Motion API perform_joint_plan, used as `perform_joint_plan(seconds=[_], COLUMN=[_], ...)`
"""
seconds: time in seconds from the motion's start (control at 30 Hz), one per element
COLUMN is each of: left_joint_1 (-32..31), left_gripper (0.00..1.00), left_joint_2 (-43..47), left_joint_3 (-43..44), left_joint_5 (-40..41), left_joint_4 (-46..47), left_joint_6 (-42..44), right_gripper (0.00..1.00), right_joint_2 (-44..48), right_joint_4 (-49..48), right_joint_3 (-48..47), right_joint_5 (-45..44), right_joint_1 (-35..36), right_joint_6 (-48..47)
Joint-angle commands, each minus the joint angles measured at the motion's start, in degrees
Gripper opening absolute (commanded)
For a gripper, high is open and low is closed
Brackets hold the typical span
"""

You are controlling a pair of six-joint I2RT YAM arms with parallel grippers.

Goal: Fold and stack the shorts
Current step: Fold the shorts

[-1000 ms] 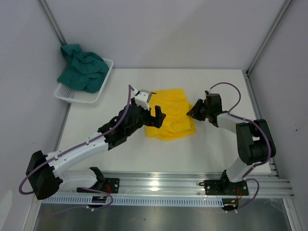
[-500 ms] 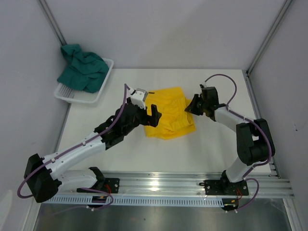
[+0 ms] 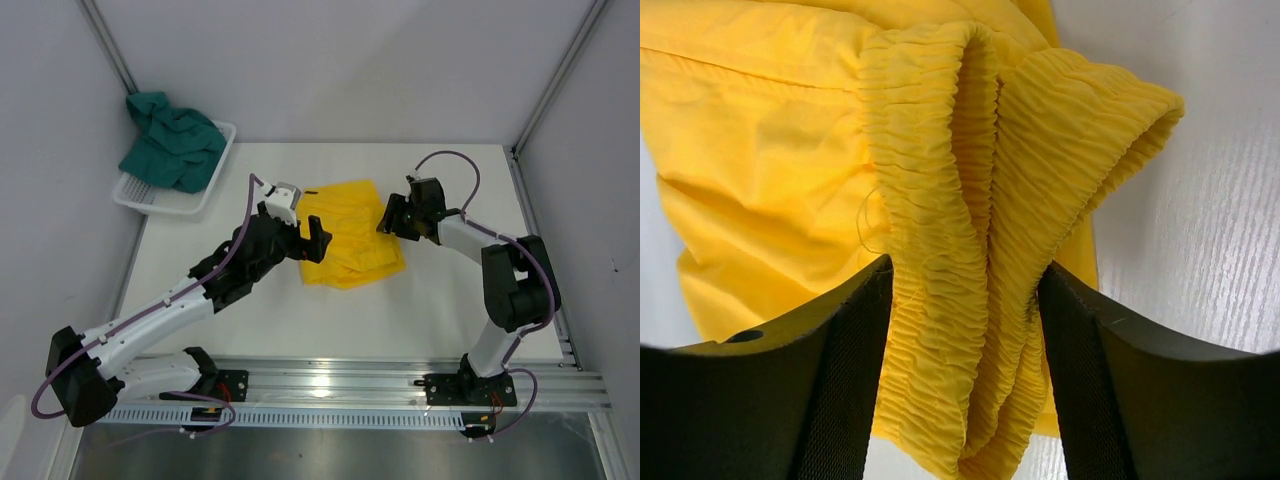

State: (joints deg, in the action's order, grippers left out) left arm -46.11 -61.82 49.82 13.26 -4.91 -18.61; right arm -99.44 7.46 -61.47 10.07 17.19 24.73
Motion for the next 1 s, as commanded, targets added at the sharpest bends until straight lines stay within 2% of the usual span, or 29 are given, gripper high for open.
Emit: perform_joint_plan(seconds=[0.0,0.1,0.13,0.17,0.3,0.4,0.6,0.67,0.7,0.8,0.9,0.97], left_joint_1=[0.6,0.6,0.6,0.6,0.6,0.6,0.6,0.6,0.6,0.6,0.6,0.6], left_gripper=[0.99,0.99,0.99,0.99,0.99,0.99,0.99,0.99,0.99,0.99,0.99,0.99], left_joint_2=[0.1,0.0,-0.1,-0.3,-0.4,-0.6,-0.9,-0.9,-0.9,-0.9,-1.0,-1.1], left_joint_3=[0.7,0.6,0.5,0.6,0.2,0.4,0.5,0.5,0.5,0.5,0.6,0.7], left_joint_5=[-0.5,-0.7,-0.7,-0.8,-0.8,-0.8,-0.7,-0.8,-0.8,-0.9,-1.1,-1.3], left_joint_4=[-0.1,0.0,0.1,0.1,0.3,0.4,0.4,0.4,0.4,0.4,0.5,0.3], left_joint_6=[-0.7,-0.7,-0.6,-0.6,-0.6,-0.5,-0.5,-0.5,-0.5,-0.5,-0.5,-0.5], right_gripper=[0.61,0.54,0.47,0.45,0.33,0.29,0.29,0.34,0.41,0.51,0.53,0.5], right_joint_2=[-1.4,-3.1,-3.4,-3.2,-1.7,-0.3,3.1,3.8,4.2,5.2,5.3,4.8], right_joint_4=[-0.8,-1.4,-1.9,-2.9,-3.2,-2.9,-3.8,-3.7,-3.6,-3.2,-3.1,-3.2], right_joint_3=[-3.0,-3.6,-3.1,-2.7,-2.2,-2.2,-1.1,-1.0,-1.1,-1.5,-1.7,-1.7], right_joint_5=[1.4,3.8,4.3,4.2,1.5,-0.8,-5.7,-7.3,-9.2,-12.1,-12.9,-12.2], right_joint_1=[-0.1,-0.3,-0.3,-0.2,1.2,2.0,4.5,5.7,6.1,7.5,8.2,8.2], right_joint_6=[-1.1,-0.6,-0.3,0.1,-0.8,-1.6,-3.7,-4.5,-5.0,-6.4,-7.2,-7.1])
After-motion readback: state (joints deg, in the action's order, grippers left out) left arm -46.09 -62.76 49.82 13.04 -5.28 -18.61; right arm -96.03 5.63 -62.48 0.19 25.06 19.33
